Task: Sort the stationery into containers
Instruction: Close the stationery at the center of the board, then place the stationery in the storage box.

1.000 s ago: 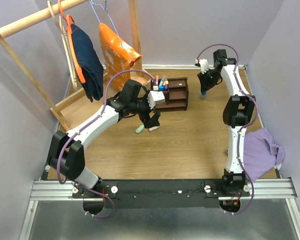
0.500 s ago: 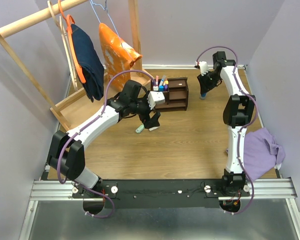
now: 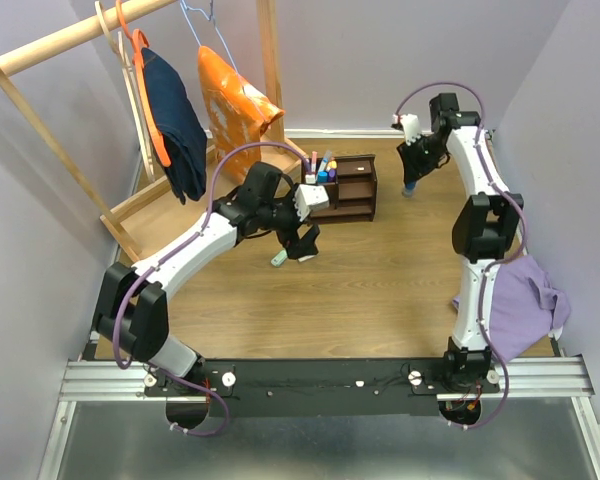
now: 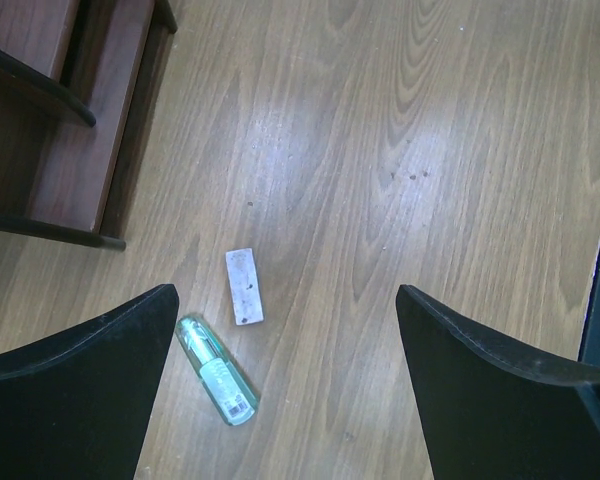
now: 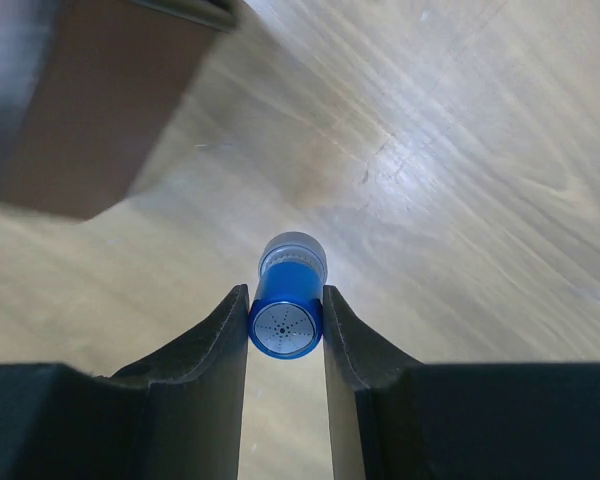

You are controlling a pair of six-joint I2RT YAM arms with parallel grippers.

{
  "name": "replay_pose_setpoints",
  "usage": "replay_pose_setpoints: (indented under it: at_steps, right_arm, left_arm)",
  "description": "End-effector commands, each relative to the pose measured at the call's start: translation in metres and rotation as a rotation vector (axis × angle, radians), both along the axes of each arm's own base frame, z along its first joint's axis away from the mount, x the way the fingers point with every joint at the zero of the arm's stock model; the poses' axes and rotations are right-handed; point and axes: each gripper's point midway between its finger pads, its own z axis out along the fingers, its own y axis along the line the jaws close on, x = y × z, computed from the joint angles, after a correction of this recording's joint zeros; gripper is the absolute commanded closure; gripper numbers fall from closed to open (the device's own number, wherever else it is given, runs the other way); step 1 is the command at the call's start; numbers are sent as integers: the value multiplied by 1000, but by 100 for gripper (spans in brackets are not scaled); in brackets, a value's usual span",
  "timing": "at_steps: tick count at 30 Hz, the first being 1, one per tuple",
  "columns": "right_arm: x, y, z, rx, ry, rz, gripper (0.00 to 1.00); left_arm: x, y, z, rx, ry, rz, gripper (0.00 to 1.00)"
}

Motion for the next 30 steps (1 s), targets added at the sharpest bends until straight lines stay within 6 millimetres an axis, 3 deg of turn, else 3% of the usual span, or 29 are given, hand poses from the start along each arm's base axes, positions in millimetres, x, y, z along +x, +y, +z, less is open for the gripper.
replay_pose_setpoints:
  at_steps: [1,7,11,16,19,22,30]
  right_arm:
    - [-35,26,108,29,-165,35,99]
    - [-62,58,163,67,-258,106,99]
    - [-65,83,189,115,-304,138,99]
    - [-69,122,175,97,-288,211,99]
    - [-63,133,157,74,-260,232,99]
    - [-62,140,136,48,-219,268,99]
    - [-51,141,107,8,-176,267,99]
  left_arm:
    - [-10,8,14,-11,-53,-11,1]
    - [-15,15,14,-1,-78,0,1]
    - [-15,17,18,0,-93,8,1]
    - [-14,20,21,1,-110,19,1]
    - [-14,23,22,4,-114,26,1]
    - [-15,26,21,7,-118,37,1]
    - [-17,32,13,27,-110,55,1]
